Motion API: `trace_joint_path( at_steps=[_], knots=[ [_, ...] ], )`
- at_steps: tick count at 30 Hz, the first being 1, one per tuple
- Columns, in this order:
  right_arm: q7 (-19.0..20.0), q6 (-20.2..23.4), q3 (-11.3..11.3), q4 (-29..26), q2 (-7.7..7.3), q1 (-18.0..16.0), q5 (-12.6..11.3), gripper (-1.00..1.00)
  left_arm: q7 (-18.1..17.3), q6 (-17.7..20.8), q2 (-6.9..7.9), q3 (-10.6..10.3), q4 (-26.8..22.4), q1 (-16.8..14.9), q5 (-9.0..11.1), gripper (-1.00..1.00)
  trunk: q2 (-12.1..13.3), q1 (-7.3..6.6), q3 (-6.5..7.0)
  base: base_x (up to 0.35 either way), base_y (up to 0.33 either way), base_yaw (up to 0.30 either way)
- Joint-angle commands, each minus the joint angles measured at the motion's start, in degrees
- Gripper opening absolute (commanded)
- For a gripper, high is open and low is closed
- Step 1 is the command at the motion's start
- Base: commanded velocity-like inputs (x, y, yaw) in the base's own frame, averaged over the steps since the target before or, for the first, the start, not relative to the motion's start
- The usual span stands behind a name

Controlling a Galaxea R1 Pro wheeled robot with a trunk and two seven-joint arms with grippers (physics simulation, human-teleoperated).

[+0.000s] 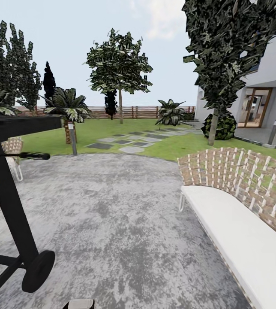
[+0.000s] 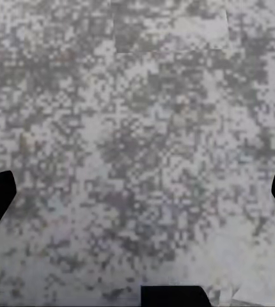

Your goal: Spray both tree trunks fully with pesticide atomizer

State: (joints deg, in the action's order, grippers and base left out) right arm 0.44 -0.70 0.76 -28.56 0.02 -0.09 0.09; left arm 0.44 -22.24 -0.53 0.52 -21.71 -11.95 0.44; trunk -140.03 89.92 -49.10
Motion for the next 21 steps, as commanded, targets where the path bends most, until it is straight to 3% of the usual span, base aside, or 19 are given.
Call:
trace_joint_path(
  at_steps=[1, 21],
  knots=[
    [0.00, 0.00, -0.01, 0.00, -0.01, 0.00, 0.00, 1.00, 0.00, 0.00, 0.00, 0.00, 0.00, 0.00, 0.00, 1.00, 0.00, 0.00, 0.00, 0.337, 0.000, 0.000],
    [0.00, 0.00, 0.03, 0.00, 0.07, 0.00, 0.00, 1.00, 0.00, 0.00, 0.03, 0.01, 0.00, 0.00, 0.00, 1.00, 0.00, 0.00, 0.00, 0.337, 0.000, 0.000]
  ],
)
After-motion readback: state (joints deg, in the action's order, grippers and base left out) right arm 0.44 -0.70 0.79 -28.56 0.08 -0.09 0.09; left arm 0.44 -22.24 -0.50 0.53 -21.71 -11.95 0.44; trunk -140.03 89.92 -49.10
